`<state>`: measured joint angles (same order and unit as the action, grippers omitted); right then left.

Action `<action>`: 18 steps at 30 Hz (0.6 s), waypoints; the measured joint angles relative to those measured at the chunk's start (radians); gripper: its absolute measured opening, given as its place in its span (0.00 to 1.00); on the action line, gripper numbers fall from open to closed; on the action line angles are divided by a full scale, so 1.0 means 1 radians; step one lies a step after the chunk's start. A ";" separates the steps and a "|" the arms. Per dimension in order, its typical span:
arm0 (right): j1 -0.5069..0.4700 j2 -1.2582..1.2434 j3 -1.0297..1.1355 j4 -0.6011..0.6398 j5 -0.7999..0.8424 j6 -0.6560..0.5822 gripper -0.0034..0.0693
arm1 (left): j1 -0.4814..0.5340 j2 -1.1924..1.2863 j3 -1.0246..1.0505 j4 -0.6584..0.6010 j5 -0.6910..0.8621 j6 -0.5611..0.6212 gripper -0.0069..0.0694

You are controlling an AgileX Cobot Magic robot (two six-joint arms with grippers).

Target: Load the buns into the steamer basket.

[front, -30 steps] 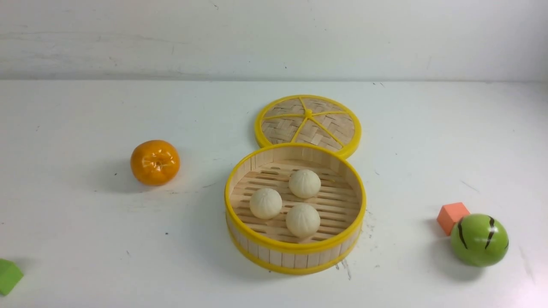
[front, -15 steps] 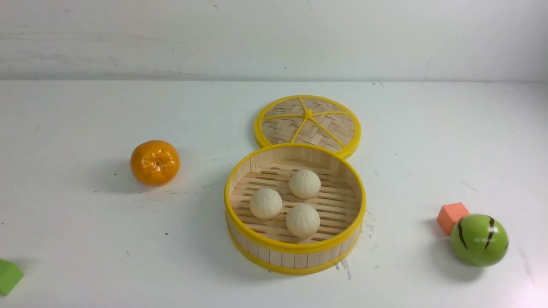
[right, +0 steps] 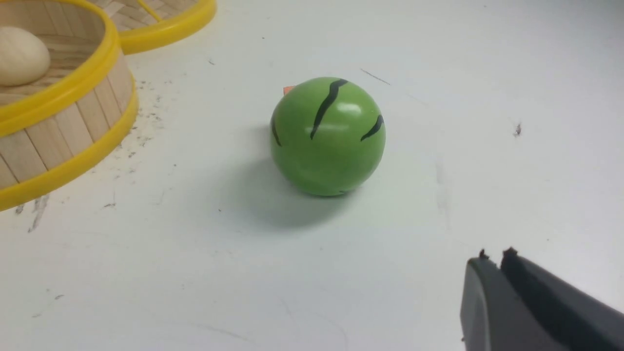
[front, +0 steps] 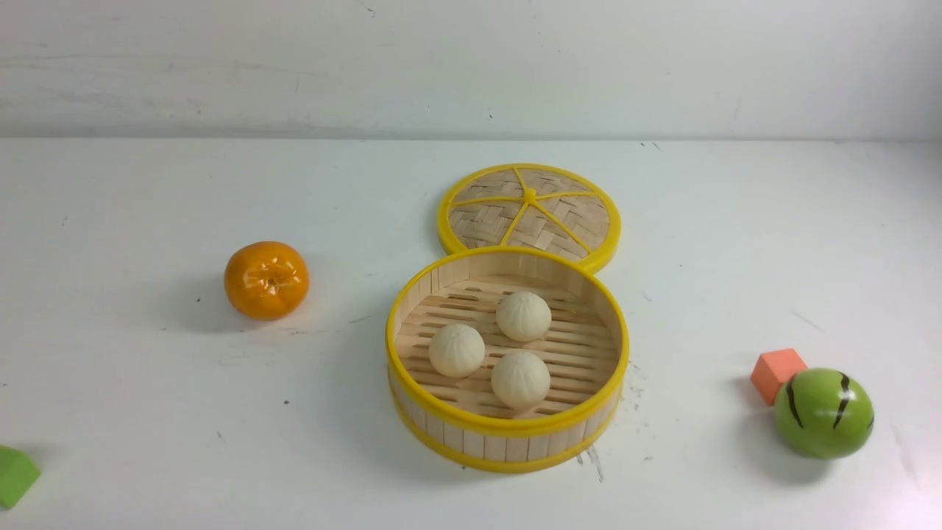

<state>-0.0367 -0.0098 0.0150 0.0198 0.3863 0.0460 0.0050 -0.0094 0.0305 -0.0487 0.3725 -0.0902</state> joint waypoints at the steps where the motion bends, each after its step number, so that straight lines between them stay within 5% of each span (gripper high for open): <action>1: 0.000 0.000 0.000 0.000 0.000 0.000 0.10 | 0.000 0.000 0.000 0.000 0.000 0.000 0.07; 18: 0.000 0.000 0.000 0.000 0.000 -0.001 0.13 | 0.000 0.000 0.000 0.000 0.000 0.000 0.07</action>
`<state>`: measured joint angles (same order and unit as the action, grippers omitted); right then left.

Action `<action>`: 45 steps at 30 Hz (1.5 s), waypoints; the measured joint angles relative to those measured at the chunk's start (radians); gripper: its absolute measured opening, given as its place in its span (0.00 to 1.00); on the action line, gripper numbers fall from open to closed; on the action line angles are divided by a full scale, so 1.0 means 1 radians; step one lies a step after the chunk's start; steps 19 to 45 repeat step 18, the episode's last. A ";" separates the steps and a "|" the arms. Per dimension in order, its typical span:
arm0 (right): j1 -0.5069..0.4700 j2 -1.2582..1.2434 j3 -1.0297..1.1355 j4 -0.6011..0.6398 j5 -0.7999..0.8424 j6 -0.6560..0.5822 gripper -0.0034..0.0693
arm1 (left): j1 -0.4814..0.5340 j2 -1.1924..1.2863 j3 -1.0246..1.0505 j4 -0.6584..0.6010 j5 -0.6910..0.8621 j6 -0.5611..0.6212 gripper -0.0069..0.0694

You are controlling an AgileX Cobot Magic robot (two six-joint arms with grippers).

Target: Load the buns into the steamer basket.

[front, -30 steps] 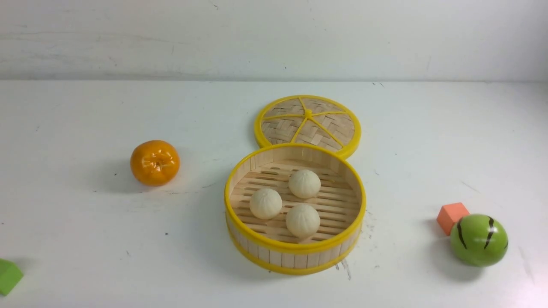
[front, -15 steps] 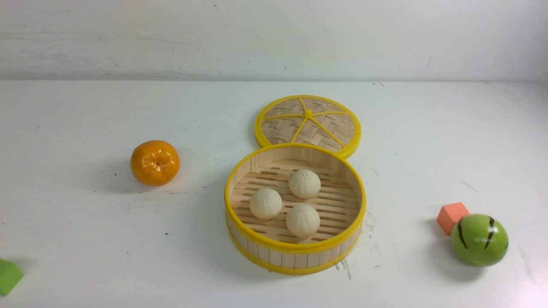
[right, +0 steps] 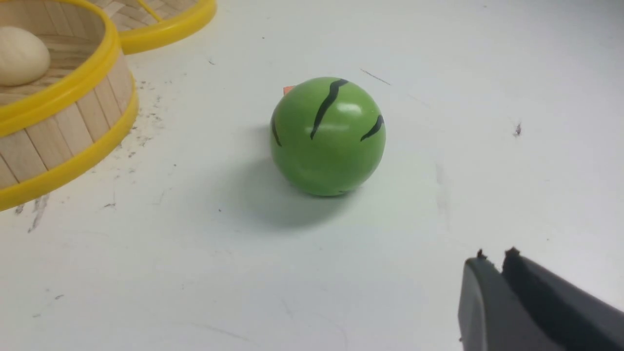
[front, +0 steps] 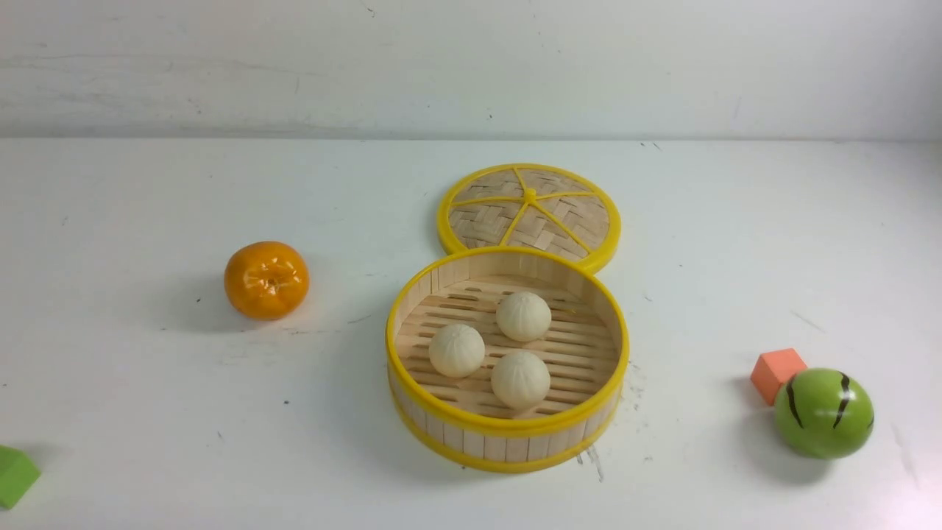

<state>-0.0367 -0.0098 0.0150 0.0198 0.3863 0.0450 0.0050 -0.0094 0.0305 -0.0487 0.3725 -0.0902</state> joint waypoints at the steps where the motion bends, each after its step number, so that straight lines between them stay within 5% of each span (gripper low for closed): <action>1: 0.000 0.000 0.000 0.000 0.000 0.000 0.13 | 0.000 0.000 0.000 0.000 0.000 0.000 0.07; 45: 0.000 0.000 0.000 0.000 0.000 0.000 0.17 | 0.000 0.000 0.000 0.000 0.000 0.000 0.09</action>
